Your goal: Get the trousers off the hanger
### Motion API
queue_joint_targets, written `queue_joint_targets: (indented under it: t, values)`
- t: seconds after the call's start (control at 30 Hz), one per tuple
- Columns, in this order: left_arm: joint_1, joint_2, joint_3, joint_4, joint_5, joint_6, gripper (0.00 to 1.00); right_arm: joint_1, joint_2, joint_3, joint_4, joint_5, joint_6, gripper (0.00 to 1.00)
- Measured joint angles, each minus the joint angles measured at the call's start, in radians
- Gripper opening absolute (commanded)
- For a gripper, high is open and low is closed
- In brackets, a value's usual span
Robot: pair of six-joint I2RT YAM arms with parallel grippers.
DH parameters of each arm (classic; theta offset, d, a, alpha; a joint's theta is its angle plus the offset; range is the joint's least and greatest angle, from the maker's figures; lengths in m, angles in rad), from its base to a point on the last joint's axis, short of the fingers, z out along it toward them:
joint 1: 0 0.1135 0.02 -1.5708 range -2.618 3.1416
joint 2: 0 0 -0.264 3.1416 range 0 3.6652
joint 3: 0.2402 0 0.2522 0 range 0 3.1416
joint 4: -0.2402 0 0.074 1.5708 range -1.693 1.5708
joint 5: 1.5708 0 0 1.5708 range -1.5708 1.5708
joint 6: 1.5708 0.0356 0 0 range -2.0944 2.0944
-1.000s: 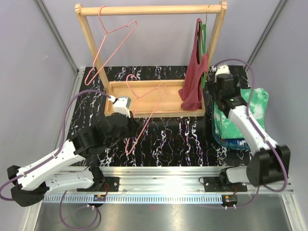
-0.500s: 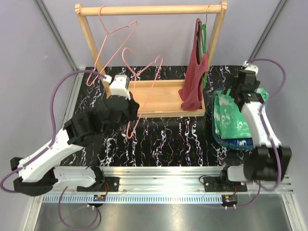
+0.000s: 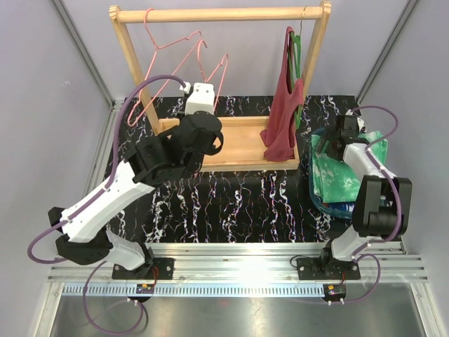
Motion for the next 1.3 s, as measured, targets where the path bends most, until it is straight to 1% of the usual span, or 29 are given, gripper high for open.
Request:
queue_joint_targets:
  t: [0.13,0.27,0.4,0.47,0.53,0.67,0.87,0.93,1.0,1.17,1.2,1.23,1.3]
  values:
    - [0.051,0.017,0.001,0.003,0.004,0.047,0.00,0.002,-0.140,0.045,-0.148,-0.003,0.022,1.00]
    - [0.110,0.053,0.049,0.013,0.011,0.105,0.00,0.002,-0.369,0.174,-0.260,-0.034,0.017,1.00]
    - [0.170,0.132,0.159,0.040,0.040,0.170,0.00,0.002,-0.595,0.252,-0.309,-0.119,0.000,0.99]
    - [0.209,0.190,0.245,0.043,0.070,0.208,0.00,0.002,-0.679,0.255,-0.335,-0.177,-0.004,0.99]
    - [0.249,0.257,0.348,0.041,0.108,0.231,0.00,0.002,-0.753,0.248,-0.360,-0.267,-0.003,0.99]
    - [0.325,0.351,0.474,0.049,0.160,0.257,0.00,0.002,-0.842,0.177,-0.359,-0.439,0.011,0.99]
    - [0.435,0.398,0.491,0.037,0.257,0.253,0.00,0.002,-0.921,0.060,-0.358,-0.649,0.062,0.99]
    - [0.475,0.406,0.490,0.023,0.294,0.240,0.00,0.002,-0.931,0.051,-0.359,-0.684,0.069,0.99]
    - [0.502,0.408,0.477,0.018,0.320,0.228,0.00,0.002,-0.945,0.050,-0.364,-0.686,0.069,0.99]
    - [0.514,0.400,0.393,0.001,0.354,0.183,0.00,0.002,-0.973,0.078,-0.422,-0.663,0.040,0.99]
    - [0.514,0.400,0.385,0.009,0.359,0.176,0.02,0.002,-0.973,0.090,-0.434,-0.657,0.032,1.00]
    - [0.513,0.400,0.380,0.021,0.369,0.166,0.09,0.002,-0.973,0.101,-0.448,-0.650,0.022,0.99]
    - [0.513,0.389,0.378,0.017,0.389,0.148,0.29,0.002,-0.973,0.114,-0.469,-0.647,0.004,0.99]
